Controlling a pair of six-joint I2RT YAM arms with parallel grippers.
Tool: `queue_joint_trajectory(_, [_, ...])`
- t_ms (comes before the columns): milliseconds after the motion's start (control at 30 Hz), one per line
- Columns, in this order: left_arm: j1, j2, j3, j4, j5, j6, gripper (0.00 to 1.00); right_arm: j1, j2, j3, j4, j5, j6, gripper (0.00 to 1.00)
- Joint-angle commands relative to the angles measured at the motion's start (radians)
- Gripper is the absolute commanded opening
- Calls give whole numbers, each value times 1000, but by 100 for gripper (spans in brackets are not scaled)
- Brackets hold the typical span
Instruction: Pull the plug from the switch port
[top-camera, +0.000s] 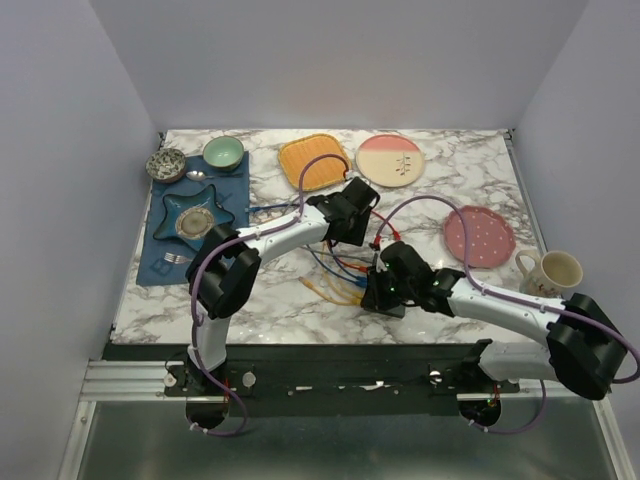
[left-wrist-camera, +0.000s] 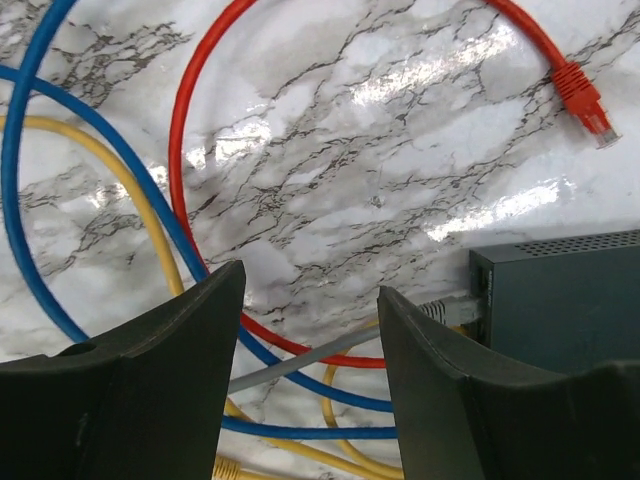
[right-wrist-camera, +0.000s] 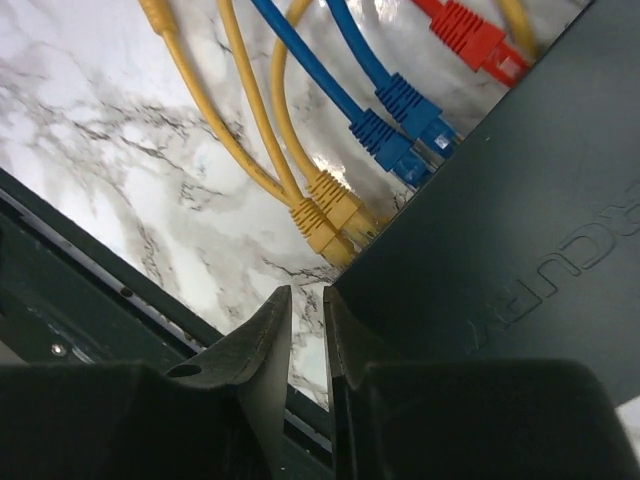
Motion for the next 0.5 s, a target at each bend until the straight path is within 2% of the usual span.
queue_joint_trajectory(0, [1, 61, 2, -28, 68, 17, 66, 10, 85, -26, 28, -51, 13, 27])
queue_joint_trajectory(167, [1, 58, -76, 5, 150, 16, 59, 10, 78, -52, 36, 14, 72, 27])
queue_joint_trajectory(267, [1, 47, -110, 11, 177, 5, 50, 4, 49, -50, 17, 83, 88, 27])
queue_joint_trajectory(400, [1, 21, -155, 19, 214, -15, 31, -20, 47, -44, -1, 139, 103, 27])
queue_joint_trajectory(467, [1, 7, -190, 31, 231, -27, 27, -48, 56, -44, -4, 146, 103, 27])
